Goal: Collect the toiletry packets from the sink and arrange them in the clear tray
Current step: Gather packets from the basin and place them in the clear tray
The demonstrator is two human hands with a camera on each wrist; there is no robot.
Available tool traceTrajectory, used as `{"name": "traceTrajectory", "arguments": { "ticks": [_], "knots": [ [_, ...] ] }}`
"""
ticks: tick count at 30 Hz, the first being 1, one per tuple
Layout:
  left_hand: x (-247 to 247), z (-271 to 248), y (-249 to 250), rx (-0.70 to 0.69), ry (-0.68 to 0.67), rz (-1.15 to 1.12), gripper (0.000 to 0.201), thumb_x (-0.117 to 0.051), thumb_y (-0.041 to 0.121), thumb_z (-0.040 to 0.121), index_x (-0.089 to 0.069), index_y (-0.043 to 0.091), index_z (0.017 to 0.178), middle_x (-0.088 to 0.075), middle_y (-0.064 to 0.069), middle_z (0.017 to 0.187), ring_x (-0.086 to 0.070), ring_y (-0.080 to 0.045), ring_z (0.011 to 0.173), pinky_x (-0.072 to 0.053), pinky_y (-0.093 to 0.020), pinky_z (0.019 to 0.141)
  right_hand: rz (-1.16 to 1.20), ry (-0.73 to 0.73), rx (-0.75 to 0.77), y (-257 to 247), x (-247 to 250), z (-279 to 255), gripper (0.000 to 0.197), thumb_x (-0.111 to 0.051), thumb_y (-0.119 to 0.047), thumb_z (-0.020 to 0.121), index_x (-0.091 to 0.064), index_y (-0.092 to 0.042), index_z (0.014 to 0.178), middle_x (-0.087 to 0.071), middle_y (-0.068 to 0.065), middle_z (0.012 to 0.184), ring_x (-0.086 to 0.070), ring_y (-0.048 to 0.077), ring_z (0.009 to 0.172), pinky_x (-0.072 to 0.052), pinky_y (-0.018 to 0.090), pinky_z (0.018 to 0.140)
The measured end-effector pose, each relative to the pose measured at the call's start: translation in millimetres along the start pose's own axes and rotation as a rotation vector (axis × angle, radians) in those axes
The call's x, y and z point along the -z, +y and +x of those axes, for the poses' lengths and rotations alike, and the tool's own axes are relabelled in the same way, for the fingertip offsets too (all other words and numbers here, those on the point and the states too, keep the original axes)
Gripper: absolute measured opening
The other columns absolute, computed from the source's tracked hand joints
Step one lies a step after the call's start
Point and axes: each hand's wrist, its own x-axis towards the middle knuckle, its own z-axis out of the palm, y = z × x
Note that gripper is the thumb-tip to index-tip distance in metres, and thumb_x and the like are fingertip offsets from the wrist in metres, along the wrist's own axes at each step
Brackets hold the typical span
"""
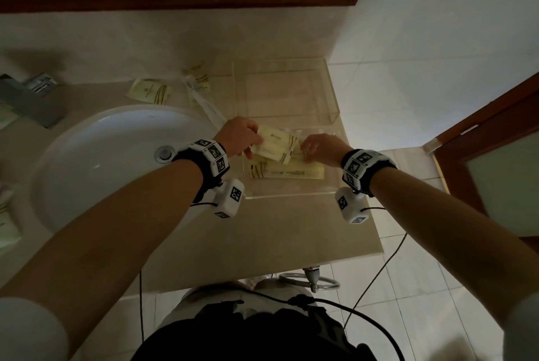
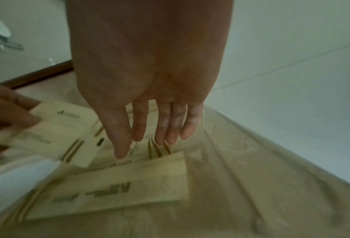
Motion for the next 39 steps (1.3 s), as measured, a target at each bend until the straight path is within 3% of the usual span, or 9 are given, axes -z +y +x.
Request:
{"name": "traceTrajectory", "arguments": {
  "ticks": [5, 11, 14, 19, 25, 28, 31, 35, 39],
  "knots": [
    [7.8, -1.1, -7.1, 0.014, 0.048, -0.019, 0.017, -0.065, 0.011, 0.083, -0.067, -0.001, 0.094, -0.072, -0.022, 0.088, -0.064, -0.02, 0.049, -0.039, -0.021, 0.04, -0.182, -0.028, 0.057, 1.1, -15.0, -0.5, 0.051, -0.076, -0.035, 0.077, -0.054, -0.025, 0.122, -0.051, 0.007, 0.119, -0.051, 0.027, 0.109, -0.045, 0.037, 0.093],
    [10.0, -5.1, -9.4, 0.005, 0.056, -0.006, 0.006, -0.064, 0.011, 0.084, -0.067, 0.014, 0.081, -0.072, -0.01, 0.08, -0.064, -0.019, 0.05, -0.039, -0.022, 0.041, -0.301, -0.009, 0.138, 0.4, -22.2, -1.4, 0.039, -0.073, -0.039, 0.077, -0.057, -0.033, 0.112, -0.041, -0.003, 0.102, -0.042, 0.017, 0.098, -0.04, 0.031, 0.083],
    [11.2, -5.8, -9.1, 0.002, 0.059, -0.003, 0.011, -0.064, 0.011, 0.084, -0.065, 0.018, 0.076, -0.071, -0.007, 0.077, -0.064, -0.02, 0.05, -0.039, -0.022, 0.041, -0.314, 0.014, 0.163, -2.0, -21.9, -3.0, 0.031, -0.072, -0.036, 0.079, -0.06, -0.031, 0.107, -0.044, -0.003, 0.1, -0.042, 0.015, 0.094, -0.039, 0.029, 0.08],
    [11.8, -4.8, -9.1, -0.007, 0.059, 0.002, 0.009, -0.064, 0.012, 0.085, -0.066, 0.018, 0.078, -0.071, -0.006, 0.077, -0.064, -0.019, 0.05, -0.039, -0.021, 0.039, -0.19, -0.032, 0.131, -7.3, -19.6, -5.4, 0.014, -0.066, -0.024, 0.085, -0.067, -0.024, 0.099, -0.067, -0.001, 0.1, -0.061, 0.02, 0.096, -0.046, 0.028, 0.084],
    [11.6, -3.4, -7.6, -0.008, 0.054, -0.009, 0.01, -0.064, 0.012, 0.085, -0.065, 0.019, 0.077, -0.071, -0.004, 0.075, -0.063, -0.017, 0.048, -0.038, -0.02, 0.038, -0.129, -0.098, 0.112, -11.9, -17.1, -5.1, 0.013, -0.069, -0.021, 0.083, -0.07, -0.024, 0.095, -0.068, 0.0, 0.101, -0.062, 0.019, 0.096, -0.049, 0.033, 0.092],
    [11.0, -2.3, -8.2, 0.001, 0.055, -0.023, 0.003, -0.064, 0.011, 0.084, -0.068, 0.01, 0.084, -0.071, -0.009, 0.078, -0.063, -0.016, 0.046, -0.037, -0.02, 0.038, -0.129, -0.08, 0.107, -13.4, -18.9, -4.8, 0.013, -0.069, -0.022, 0.082, -0.071, -0.024, 0.095, -0.069, -0.001, 0.1, -0.061, 0.018, 0.095, -0.048, 0.032, 0.092],
    [10.8, -2.3, -9.2, 0.004, 0.059, -0.018, 0.01, -0.065, 0.012, 0.084, -0.068, 0.005, 0.089, -0.071, -0.01, 0.078, -0.063, -0.016, 0.045, -0.038, -0.02, 0.039, -0.155, -0.046, 0.119, -14.4, -21.4, -4.2, 0.014, -0.069, -0.024, 0.083, -0.072, -0.024, 0.097, -0.066, -0.004, 0.095, -0.059, 0.014, 0.091, -0.048, 0.03, 0.089],
    [10.4, -2.7, -9.9, 0.001, 0.055, -0.013, 0.004, -0.065, 0.012, 0.084, -0.066, 0.009, 0.083, -0.069, -0.008, 0.074, -0.063, -0.016, 0.045, -0.037, -0.02, 0.038, -0.233, 0.001, 0.131, -15.0, -27.6, -2.4, 0.013, -0.065, -0.028, 0.085, -0.072, -0.028, 0.096, -0.057, -0.01, 0.091, -0.054, 0.012, 0.088, -0.043, 0.026, 0.081],
    [10.2, -2.1, -12.4, 0.002, 0.058, -0.018, 0.004, -0.065, 0.012, 0.084, -0.064, 0.012, 0.08, -0.068, -0.008, 0.073, -0.063, -0.015, 0.045, -0.036, -0.02, 0.038, -0.273, 0.009, 0.125, -15.7, -32.7, -2.8, 0.008, -0.062, -0.03, 0.084, -0.064, -0.03, 0.092, -0.064, -0.006, 0.095, -0.059, 0.017, 0.091, -0.041, 0.026, 0.074]
  ]
}}
